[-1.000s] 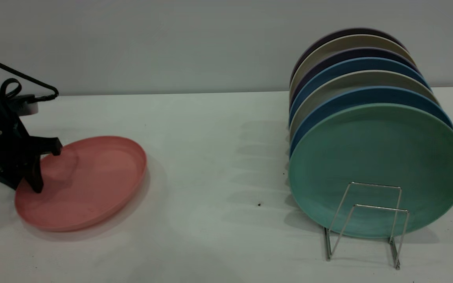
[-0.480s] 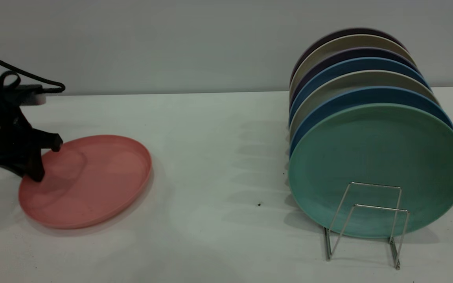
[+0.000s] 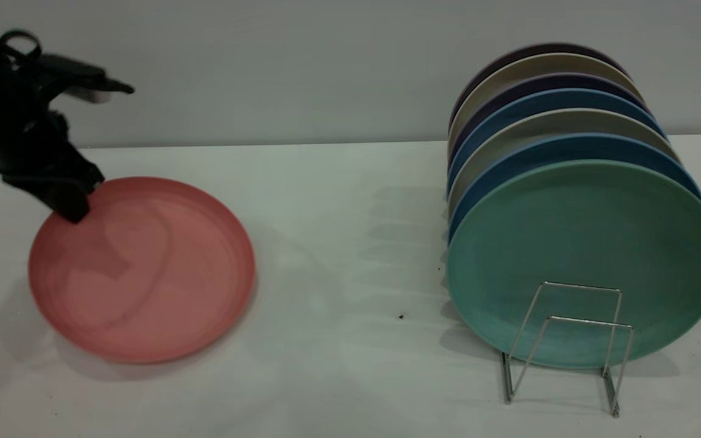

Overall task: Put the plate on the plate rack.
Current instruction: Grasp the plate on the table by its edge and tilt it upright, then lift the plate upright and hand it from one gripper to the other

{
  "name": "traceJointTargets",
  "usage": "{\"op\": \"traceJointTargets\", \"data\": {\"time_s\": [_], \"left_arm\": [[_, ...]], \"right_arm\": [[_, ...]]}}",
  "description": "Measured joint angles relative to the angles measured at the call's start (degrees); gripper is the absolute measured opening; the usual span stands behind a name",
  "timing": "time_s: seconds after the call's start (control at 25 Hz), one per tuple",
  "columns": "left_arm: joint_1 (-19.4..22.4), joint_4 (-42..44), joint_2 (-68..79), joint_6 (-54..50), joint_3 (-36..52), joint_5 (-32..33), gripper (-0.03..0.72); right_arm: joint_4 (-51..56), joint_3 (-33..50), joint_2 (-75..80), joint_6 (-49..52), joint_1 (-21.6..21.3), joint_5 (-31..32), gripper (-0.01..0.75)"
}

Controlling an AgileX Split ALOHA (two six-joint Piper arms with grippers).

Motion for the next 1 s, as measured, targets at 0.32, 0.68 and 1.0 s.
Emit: {"op": "traceJointTargets", "data": {"time_s": [0.32,0.68,1.0], "left_arm": [[-7.27,0.06,-4.86,7.69,0.06,6.51,0.024],[-13.26,0.0,-9.96,9.33,0.06,13.47,0.024],[-19.14,-0.79,-12.23,10.99,0.1,14.67,0.024]], "right_arm": [[9.12,-0.65,5.48,-12.36,0.0,3.2,0.278],[12.12,-3.44,9.56,-19.26,0.0,5.71,0.278],[15.29,-7.39,19.92,-24.69,1.67,6.12,0.278]]}}
